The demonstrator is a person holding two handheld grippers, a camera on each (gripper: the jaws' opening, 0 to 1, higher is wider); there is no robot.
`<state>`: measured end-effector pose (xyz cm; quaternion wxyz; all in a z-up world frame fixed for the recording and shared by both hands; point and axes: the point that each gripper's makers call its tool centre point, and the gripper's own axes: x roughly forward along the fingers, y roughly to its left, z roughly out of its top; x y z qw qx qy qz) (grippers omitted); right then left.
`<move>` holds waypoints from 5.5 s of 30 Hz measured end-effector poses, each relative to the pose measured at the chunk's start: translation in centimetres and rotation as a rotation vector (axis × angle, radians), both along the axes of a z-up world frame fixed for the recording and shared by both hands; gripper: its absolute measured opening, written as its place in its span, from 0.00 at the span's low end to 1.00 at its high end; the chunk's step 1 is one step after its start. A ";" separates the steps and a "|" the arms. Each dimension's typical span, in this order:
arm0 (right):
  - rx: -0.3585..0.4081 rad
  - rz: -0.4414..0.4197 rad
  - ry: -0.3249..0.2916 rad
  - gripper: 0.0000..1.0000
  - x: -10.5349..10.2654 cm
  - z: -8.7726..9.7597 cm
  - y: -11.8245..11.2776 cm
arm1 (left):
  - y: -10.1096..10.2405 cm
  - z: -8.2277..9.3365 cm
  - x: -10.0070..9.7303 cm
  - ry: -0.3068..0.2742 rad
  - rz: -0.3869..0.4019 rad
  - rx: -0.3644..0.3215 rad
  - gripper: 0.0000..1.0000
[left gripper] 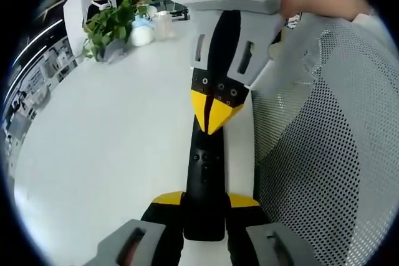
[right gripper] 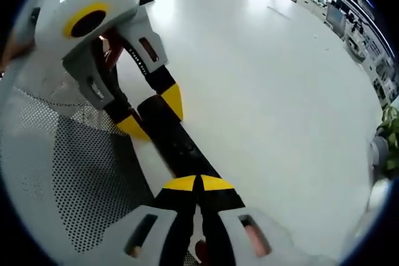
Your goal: Press the specified remote control buttons in sequence, fully releasing each button before pressing the next.
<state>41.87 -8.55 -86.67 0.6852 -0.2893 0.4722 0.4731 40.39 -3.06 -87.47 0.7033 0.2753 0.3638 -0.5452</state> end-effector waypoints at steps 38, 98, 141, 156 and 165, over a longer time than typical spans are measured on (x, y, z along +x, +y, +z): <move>0.009 -0.048 0.042 0.00 0.2 0.1 0.1 | -0.1 0.1 -0.1 -0.006 -0.012 -0.006 0.24; 0.084 0.027 -0.073 0.00 1.1 -0.1 1.1 | -0.4 0.1 0.0 -0.006 0.003 -0.016 0.24; 0.136 -0.104 0.089 0.00 0.0 0.1 1.8 | -0.4 0.0 0.0 -0.006 0.021 -0.006 0.25; 0.137 -0.101 0.121 0.00 -0.5 0.2 1.8 | -0.6 0.1 0.1 -0.007 0.018 -0.012 0.25; 0.139 -0.097 0.128 0.00 -0.6 0.2 1.9 | -0.5 0.1 0.1 -0.007 0.015 -0.012 0.25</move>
